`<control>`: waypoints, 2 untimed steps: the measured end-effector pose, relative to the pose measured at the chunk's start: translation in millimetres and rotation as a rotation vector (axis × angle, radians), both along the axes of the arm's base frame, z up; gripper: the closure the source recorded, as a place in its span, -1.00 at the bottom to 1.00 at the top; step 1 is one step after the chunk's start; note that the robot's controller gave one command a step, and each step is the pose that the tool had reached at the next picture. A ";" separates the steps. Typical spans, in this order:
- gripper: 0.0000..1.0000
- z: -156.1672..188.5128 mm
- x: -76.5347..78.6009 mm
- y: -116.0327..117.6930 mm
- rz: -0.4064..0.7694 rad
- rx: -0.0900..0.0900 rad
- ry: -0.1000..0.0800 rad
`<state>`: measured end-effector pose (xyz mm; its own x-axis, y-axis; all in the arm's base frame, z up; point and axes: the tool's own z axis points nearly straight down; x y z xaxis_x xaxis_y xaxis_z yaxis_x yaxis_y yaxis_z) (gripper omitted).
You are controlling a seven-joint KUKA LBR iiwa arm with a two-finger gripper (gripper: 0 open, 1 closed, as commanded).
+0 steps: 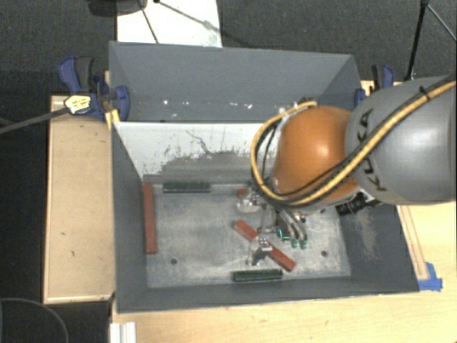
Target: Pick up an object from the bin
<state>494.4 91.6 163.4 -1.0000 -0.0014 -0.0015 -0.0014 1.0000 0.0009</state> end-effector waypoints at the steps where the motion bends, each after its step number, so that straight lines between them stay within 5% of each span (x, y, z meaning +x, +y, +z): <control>1: 1.00 -84.7 24.5 -40.1 0.064 0.005 -0.024; 2: -1.00 -88.5 17.5 -41.0 0.063 0.002 0.004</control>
Offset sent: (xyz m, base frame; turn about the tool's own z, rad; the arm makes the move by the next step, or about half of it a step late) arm 0.0000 0.0000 0.0000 0.0000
